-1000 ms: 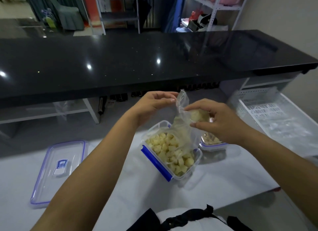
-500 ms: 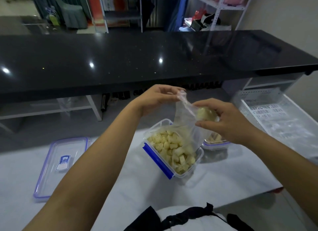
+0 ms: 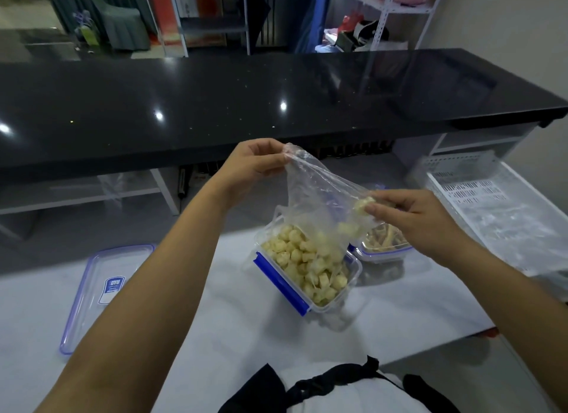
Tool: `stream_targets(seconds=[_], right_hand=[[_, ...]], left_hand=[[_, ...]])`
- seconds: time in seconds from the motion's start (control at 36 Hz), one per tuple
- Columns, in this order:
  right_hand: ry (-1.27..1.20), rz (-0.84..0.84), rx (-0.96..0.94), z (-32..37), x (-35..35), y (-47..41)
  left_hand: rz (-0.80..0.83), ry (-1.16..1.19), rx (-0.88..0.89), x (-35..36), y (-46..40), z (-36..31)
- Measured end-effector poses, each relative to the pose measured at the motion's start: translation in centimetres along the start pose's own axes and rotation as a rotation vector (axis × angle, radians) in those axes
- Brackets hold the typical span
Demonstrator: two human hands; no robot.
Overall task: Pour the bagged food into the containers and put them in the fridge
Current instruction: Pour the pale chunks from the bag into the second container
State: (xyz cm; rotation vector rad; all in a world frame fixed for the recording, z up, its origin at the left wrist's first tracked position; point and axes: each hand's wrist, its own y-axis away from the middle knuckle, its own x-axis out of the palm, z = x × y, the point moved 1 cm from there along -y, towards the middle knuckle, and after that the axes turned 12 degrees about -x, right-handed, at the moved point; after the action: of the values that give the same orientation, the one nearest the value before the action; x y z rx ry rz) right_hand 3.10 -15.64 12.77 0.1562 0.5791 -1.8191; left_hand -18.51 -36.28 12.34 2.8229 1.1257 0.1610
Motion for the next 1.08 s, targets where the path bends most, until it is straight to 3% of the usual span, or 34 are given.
stream_targets(seconds=[0.28, 1.0, 1.08], right_hand=[[0.118, -0.044, -0.014, 0.4, 0.4, -0.1], [0.35, -0.26, -0.365, 5.2, -0.5, -3.5], [0.419, -0.186, -0.399, 5.2, -0.3, -3.6]], left_hand=[[-0.013, 0.019, 0.026, -0.2, 0.5, 0.1], [-0.135, 0.096, 0.103, -0.3, 1.4, -1.2], [-0.13, 0.115, 0.136, -0.2, 1.6, -1.2]])
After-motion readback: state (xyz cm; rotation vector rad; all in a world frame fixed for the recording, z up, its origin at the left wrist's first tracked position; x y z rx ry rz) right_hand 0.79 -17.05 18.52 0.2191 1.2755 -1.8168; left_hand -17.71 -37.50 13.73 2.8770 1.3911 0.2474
